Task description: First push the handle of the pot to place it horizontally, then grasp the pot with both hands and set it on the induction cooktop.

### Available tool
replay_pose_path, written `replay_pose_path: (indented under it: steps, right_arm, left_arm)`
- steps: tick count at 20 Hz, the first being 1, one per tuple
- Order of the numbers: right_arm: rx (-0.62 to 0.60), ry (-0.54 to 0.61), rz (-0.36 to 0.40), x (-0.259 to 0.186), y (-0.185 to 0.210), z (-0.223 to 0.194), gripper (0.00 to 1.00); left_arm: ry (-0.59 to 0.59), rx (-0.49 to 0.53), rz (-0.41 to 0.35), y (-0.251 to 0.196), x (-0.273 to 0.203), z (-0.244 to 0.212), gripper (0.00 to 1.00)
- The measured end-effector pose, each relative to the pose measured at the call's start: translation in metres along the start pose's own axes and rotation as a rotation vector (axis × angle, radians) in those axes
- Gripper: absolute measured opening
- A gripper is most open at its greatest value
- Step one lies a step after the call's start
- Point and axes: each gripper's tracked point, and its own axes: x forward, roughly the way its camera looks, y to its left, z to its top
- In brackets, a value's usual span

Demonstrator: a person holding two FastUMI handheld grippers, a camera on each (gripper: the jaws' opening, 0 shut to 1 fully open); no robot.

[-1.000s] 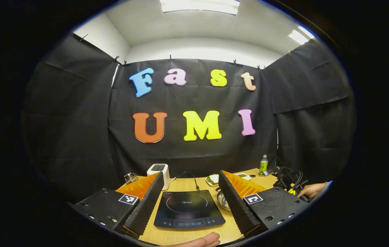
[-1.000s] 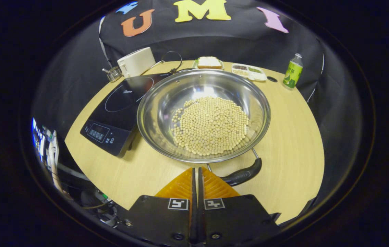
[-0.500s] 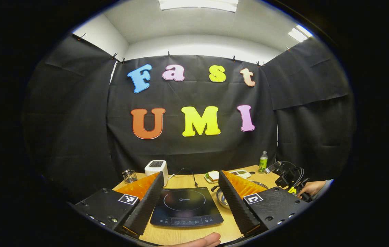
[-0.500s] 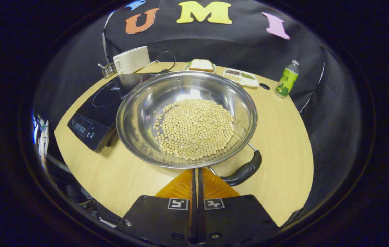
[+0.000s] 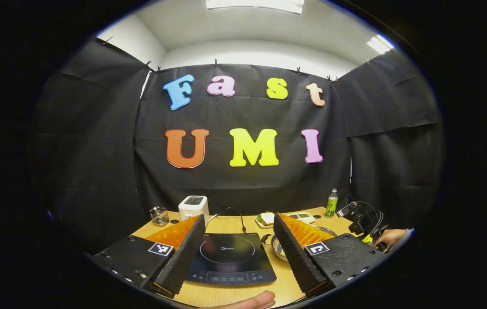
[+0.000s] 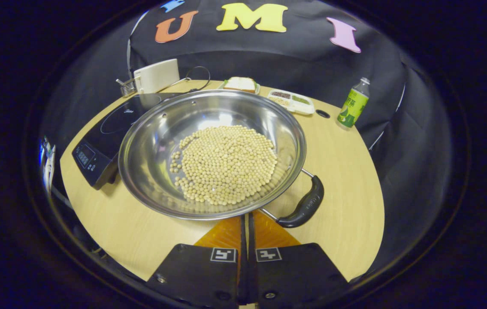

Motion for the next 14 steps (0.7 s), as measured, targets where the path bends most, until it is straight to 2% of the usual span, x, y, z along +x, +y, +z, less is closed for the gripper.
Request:
replay_pose_path:
  steps: [3,5,11,12,13,14]
  right_arm:
    - [-0.020,-0.026,-0.040,0.006,-0.021,0.007,0.00]
    - [-0.012,-0.028,-0.047,0.009,-0.028,0.010,0.04]
    - [-0.002,-0.048,-0.069,0.022,-0.050,0.023,0.04]
    - [-0.002,-0.059,-0.069,0.025,-0.054,0.026,0.01]
    - [0.001,-0.071,-0.077,0.027,-0.060,0.029,0.04]
    - [0.003,-0.078,-0.086,0.030,-0.065,0.032,0.01]
  left_arm:
    - [-0.007,-0.014,0.037,0.011,0.011,0.003,0.95]
    - [-0.007,-0.024,0.040,0.012,0.019,0.007,0.95]
    - [0.003,-0.036,0.059,0.018,0.033,0.009,0.95]
    - [0.006,-0.042,0.060,0.018,0.035,0.008,0.95]
    - [0.012,-0.049,0.056,0.017,0.038,0.006,0.94]
    - [0.019,-0.054,0.052,0.015,0.042,0.004,0.94]
